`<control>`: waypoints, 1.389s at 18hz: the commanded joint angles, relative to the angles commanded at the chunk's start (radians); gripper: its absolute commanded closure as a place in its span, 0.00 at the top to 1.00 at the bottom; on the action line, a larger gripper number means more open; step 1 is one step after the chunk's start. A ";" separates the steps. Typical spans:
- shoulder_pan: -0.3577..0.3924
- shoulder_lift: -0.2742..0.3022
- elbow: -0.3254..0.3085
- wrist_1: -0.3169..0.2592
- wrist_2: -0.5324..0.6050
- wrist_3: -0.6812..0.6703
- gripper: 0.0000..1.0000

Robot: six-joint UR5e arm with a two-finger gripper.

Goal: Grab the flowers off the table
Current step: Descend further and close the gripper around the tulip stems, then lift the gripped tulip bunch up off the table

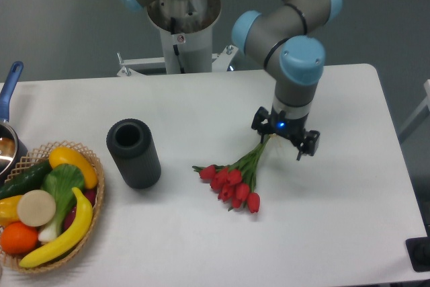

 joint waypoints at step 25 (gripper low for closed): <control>-0.023 -0.041 -0.029 -0.008 0.051 0.011 0.00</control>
